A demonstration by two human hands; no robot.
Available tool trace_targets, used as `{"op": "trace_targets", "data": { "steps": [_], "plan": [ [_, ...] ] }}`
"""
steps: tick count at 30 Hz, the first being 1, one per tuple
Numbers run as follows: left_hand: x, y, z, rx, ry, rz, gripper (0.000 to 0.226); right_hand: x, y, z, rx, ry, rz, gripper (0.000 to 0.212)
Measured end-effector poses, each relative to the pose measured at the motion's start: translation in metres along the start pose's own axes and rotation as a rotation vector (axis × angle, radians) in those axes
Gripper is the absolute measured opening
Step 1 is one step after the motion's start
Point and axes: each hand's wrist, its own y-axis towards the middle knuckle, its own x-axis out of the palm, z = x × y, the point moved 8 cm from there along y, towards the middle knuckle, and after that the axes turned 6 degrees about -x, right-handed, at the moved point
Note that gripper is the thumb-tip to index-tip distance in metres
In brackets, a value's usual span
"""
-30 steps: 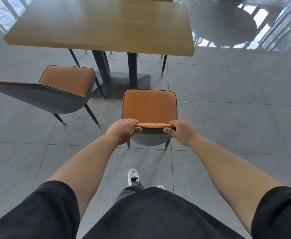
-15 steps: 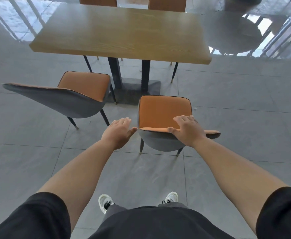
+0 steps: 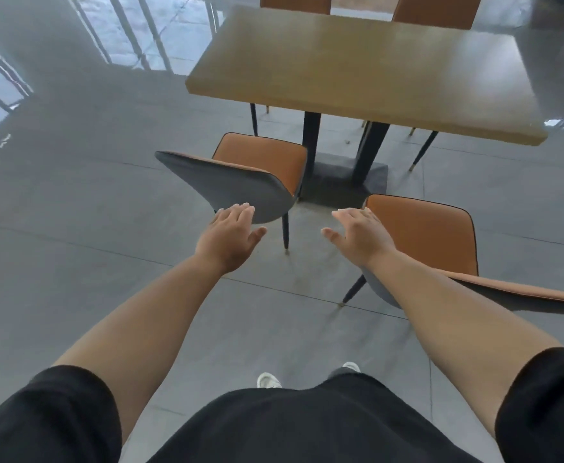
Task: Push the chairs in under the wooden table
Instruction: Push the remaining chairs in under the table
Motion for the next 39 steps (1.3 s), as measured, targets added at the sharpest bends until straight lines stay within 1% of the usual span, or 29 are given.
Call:
{"op": "trace_targets", "data": {
  "steps": [4, 8, 17, 19, 22, 26, 32, 34, 36, 39],
  "plan": [
    [-0.009, 0.001, -0.046, -0.078, -0.013, 0.022, 0.06, 0.007, 0.049, -0.033, -0.05, -0.019, -0.018, 0.062],
    [-0.014, 0.014, -0.081, -0.115, -0.007, 0.017, 0.061, 0.02, 0.093, -0.057, -0.086, -0.025, -0.037, 0.062],
    [-0.044, 0.098, -0.14, -0.169, -0.003, 0.059, 0.063, 0.033, 0.204, -0.09, -0.22, -0.062, -0.051, 0.062],
    [-0.048, 0.115, -0.15, -0.17, 0.005, 0.068, 0.062, 0.037, 0.226, -0.094, -0.24, -0.082, -0.084, 0.064],
    [-0.047, 0.139, -0.164, -0.158, 0.005, 0.045, 0.061, 0.049, 0.25, -0.098, -0.218, -0.083, -0.155, 0.069],
    [-0.036, 0.172, -0.187, -0.088, 0.031, -0.029, 0.065, 0.074, 0.27, -0.105, -0.183, -0.089, -0.226, 0.074],
    [-0.007, 0.217, -0.232, 0.079, 0.125, -0.218, 0.07, 0.106, 0.288, -0.113, -0.016, -0.115, -0.283, 0.071],
    [-0.001, 0.225, -0.239, 0.161, 0.121, -0.251, 0.071, 0.111, 0.282, -0.114, 0.059, -0.114, -0.262, 0.076],
    [0.0, 0.232, -0.24, 0.251, 0.121, -0.251, 0.075, 0.11, 0.276, -0.113, 0.124, -0.113, -0.2, 0.081],
    [0.001, 0.24, -0.237, 0.343, 0.118, -0.277, 0.078, 0.112, 0.273, -0.113, 0.214, -0.122, -0.204, 0.085]
  ]
}}
